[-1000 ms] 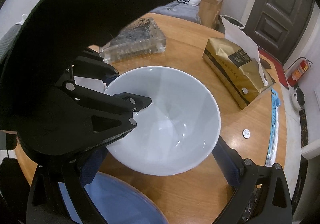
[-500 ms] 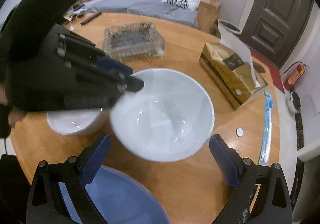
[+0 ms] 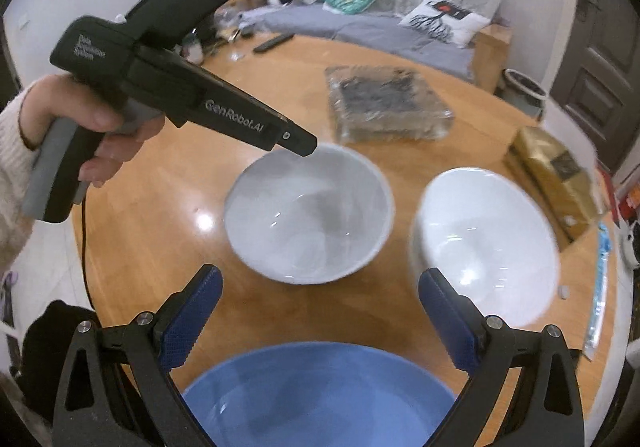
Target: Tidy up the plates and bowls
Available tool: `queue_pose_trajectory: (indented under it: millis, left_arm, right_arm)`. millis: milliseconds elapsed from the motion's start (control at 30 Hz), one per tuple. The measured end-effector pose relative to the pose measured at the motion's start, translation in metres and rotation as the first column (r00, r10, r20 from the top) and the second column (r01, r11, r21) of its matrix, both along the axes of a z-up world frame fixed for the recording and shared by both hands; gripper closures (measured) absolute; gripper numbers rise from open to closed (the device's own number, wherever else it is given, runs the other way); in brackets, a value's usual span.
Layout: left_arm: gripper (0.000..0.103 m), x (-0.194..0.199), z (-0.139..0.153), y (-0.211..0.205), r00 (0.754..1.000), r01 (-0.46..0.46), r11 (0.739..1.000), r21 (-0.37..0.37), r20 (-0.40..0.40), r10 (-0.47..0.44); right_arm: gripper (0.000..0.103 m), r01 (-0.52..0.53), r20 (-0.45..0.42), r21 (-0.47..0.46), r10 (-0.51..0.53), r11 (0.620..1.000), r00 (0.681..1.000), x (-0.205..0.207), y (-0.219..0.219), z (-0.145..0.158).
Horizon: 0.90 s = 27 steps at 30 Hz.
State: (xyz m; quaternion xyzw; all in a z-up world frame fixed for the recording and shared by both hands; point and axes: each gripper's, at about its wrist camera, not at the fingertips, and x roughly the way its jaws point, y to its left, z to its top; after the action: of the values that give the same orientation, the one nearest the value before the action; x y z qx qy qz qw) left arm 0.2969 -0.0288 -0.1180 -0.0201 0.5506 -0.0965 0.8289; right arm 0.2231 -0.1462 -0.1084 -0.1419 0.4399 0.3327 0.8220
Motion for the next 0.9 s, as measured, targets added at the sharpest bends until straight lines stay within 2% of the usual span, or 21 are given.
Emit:
queue_pose_trajectory:
  millis: [100, 233, 333, 400, 633, 767, 900]
  left_arm:
    - [0.079, -0.007, -0.016, 0.003, 1.0, 0.009, 1.0, -0.003, -0.021, -0.009]
    - [0.079, -0.009, -0.027, 0.001, 1.0, 0.016, 1.0, -0.021, -0.025, -0.017]
    - [0.085, -0.01, -0.033, -0.004, 0.999, 0.039, 0.999, -0.02, -0.019, -0.04]
    - [0.093, -0.008, -0.033, -0.005, 0.999, 0.044, 0.998, -0.037, -0.015, -0.045]
    - [0.094, -0.009, -0.03, -0.005, 0.997, 0.071, 0.997, -0.016, 0.0, -0.071]
    - [0.094, -0.014, -0.03, 0.007, 0.998, 0.057, 0.998, 0.002, -0.012, -0.057]
    - [0.094, -0.015, -0.031, 0.02, 0.999, 0.038, 0.999, -0.02, -0.014, -0.039]
  right_arm:
    - [0.006, -0.002, -0.021, -0.02, 0.001, 1.0, 1.0, 0.003, 0.011, -0.014]
    - [0.007, 0.016, -0.004, -0.05, -0.017, 0.999, 1.0, 0.007, 0.019, -0.026]
    - [0.012, 0.021, -0.02, -0.057, -0.022, 0.998, 1.0, 0.013, 0.024, -0.032]
    - [0.015, 0.03, -0.023, -0.055, -0.031, 0.998, 0.999, 0.016, 0.026, -0.034]
    - [0.015, 0.023, -0.008, -0.061, -0.024, 0.998, 1.0, 0.018, 0.03, -0.035]
    - [0.017, 0.0, -0.007, -0.048, 0.0, 0.999, 1.0, 0.015, 0.037, -0.034]
    - [0.017, -0.044, -0.007, -0.049, 0.043, 0.998, 0.999, 0.013, 0.046, -0.035]
